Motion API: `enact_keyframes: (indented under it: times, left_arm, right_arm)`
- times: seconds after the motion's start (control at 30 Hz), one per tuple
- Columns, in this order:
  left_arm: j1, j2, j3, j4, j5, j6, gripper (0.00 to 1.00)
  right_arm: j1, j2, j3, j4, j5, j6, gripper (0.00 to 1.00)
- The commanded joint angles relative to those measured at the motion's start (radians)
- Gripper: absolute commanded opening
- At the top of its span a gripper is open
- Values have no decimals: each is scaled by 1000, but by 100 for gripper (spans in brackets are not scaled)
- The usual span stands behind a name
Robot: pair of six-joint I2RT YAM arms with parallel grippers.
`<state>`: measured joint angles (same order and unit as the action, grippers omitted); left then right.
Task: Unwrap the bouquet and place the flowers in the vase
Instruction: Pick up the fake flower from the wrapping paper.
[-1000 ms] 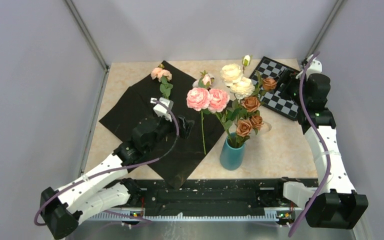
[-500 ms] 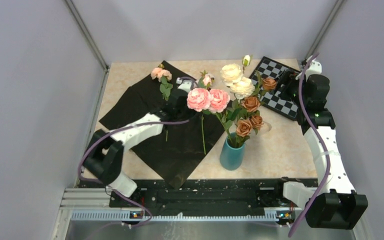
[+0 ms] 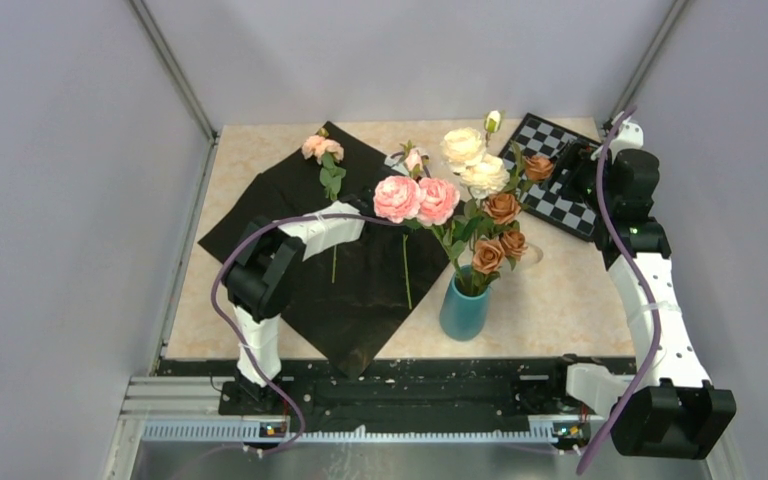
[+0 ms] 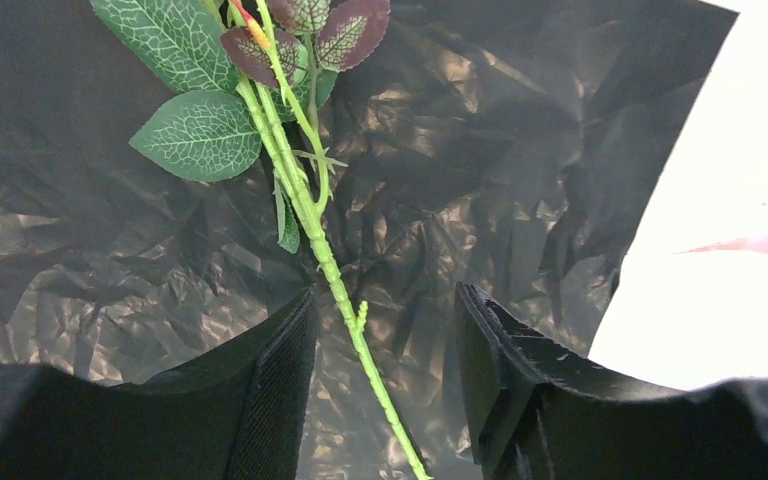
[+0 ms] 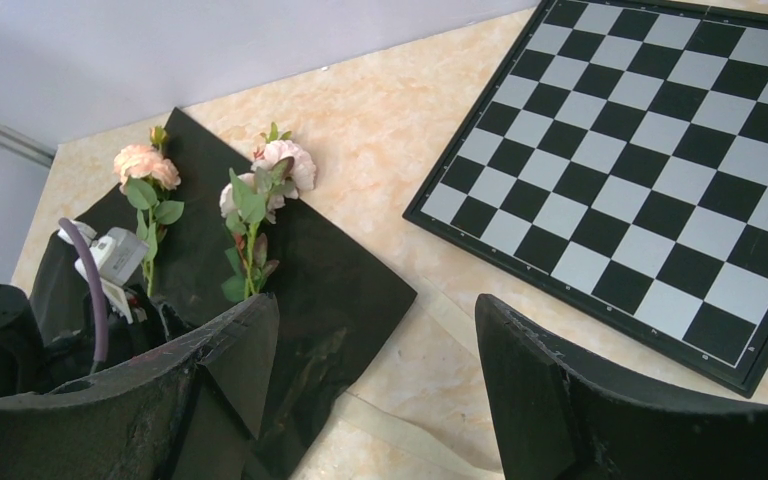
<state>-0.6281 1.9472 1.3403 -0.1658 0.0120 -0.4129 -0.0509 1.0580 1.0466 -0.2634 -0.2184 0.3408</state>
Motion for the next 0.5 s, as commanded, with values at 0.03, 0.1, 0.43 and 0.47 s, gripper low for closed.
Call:
enact_keyframes:
  times: [0.03,0.1,0.43,0.47]
  left_arm:
    - [4,28,59,-35,-50,8,54]
    - [3,41,68,-45,-60,11,54]
    - [4,119,124,-86,-71,19,42]
    - [5,119,123,-85,-72,17,41]
  right_arm:
    - [-7,-19,-2,13,-8,-8,73]
    - [-7,-19,-3,15,-13,-6,73]
    - [-6,-17,-5,15,-22,-2,73]
    - [-7,-16,-5,16,-23,-3,73]
